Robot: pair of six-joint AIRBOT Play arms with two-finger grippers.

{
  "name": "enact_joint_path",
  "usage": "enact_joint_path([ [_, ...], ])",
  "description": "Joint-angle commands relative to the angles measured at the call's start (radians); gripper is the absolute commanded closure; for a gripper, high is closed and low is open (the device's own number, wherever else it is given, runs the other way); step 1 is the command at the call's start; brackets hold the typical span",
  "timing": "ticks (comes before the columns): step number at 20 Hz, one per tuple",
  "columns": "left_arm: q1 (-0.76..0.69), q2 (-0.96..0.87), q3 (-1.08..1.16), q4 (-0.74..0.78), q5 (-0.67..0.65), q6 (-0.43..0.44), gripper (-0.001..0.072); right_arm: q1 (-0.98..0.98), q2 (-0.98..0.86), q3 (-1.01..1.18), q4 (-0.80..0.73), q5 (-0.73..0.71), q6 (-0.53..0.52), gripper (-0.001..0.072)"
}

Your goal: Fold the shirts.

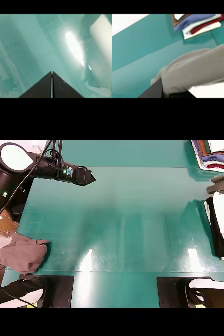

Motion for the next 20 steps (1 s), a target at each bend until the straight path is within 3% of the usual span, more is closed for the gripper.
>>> enact_joint_path([
  [1,0.000,-0.001,0.000,0.001,0.000,0.002,0.0684,-0.065,0.080,-0.089,-0.093,0.058,0.005,0.0698],
  [6,0.000,-0.001,0.000,0.001,-0.003,0.020,0.0684,-0.165,0.203,-0.317,-0.435,0.127,0.007,0.0697],
  [9,0.000,-0.001,0.000,0.002,-0.012,0.027,0.0684,-0.221,0.273,-0.459,-0.560,0.130,0.015,0.0694],
  [10,0.000,-0.001,0.000,0.002,-0.016,0.028,0.0684,-0.242,0.291,-0.501,-0.577,0.130,0.015,0.0646],
  [11,0.000,-0.001,0.000,0.003,-0.019,0.028,0.0684,-0.263,0.304,-0.536,-0.575,0.128,0.015,0.0460],
  [12,0.000,-0.001,0.000,0.003,-0.019,0.028,0.0684,-0.284,0.312,-0.563,-0.571,0.127,0.015,0.0220],
  [13,0.000,-0.001,0.000,0.003,-0.019,0.028,0.0684,-0.297,0.319,-0.582,-0.557,0.127,0.019,0.0076],
  [17,0.000,-0.001,0.000,0.003,-0.018,0.027,0.0684,-0.263,0.332,-0.563,-0.358,0.081,0.021,0.0073],
  [20,0.000,-0.001,0.000,0.003,-0.014,0.027,0.0684,-0.093,0.330,-0.503,-0.180,0.066,0.021,0.0074],
])
